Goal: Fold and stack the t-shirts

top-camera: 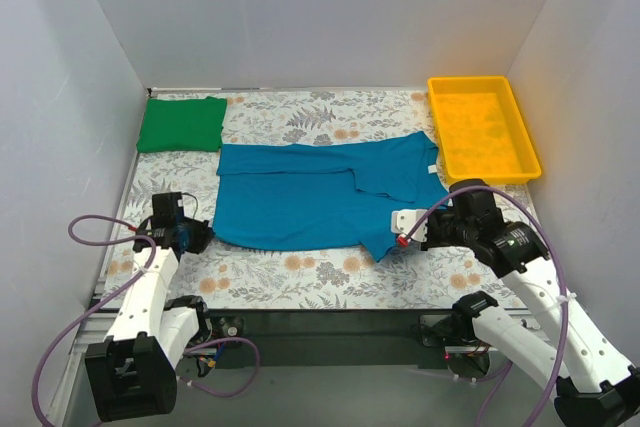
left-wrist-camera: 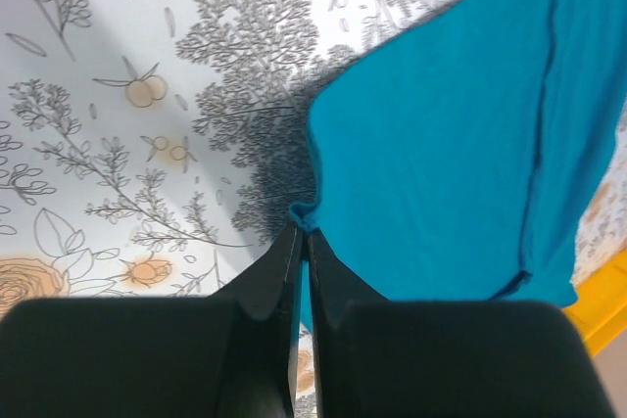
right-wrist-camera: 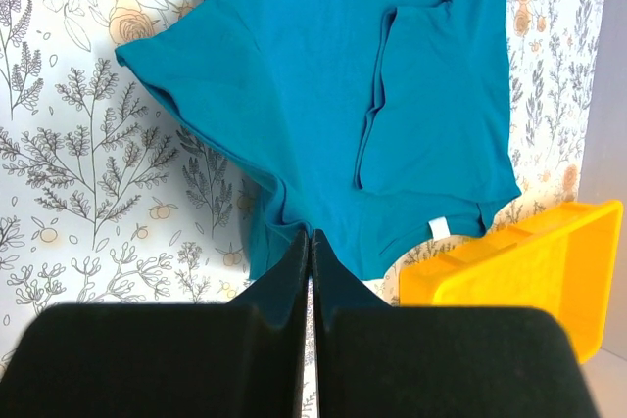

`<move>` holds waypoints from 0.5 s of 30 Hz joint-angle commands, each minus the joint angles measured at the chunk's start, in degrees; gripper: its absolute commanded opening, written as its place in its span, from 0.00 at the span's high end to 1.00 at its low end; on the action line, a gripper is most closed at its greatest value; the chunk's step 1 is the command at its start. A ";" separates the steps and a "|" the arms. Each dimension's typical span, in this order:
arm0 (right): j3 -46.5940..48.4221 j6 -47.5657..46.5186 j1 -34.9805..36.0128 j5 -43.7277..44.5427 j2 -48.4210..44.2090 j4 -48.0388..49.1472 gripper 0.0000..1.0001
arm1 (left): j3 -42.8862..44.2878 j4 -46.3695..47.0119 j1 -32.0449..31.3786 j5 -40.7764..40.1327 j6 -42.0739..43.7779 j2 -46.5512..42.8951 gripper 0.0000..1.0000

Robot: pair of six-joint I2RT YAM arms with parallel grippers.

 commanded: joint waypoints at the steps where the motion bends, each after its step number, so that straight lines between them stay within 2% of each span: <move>1: 2.76 0.80 -0.24 -0.40 0.95 1.34 0.99 | -1.93 1.05 -0.11 0.53 0.24 0.21 1.00; 5: 3.11 0.97 -0.33 -0.14 2.27 3.10 0.99 | -4.04 2.64 -0.11 2.47 0.15 2.14 1.00; 10: 3.72 1.41 -0.94 1.45 4.55 6.18 0.99 | -4.92 3.78 -0.11 1.33 0.24 5.40 1.00; 15: 5.30 1.68 -2.69 1.01 6.49 7.94 0.99 | -3.96 3.69 -0.11 -1.48 -0.12 4.18 1.00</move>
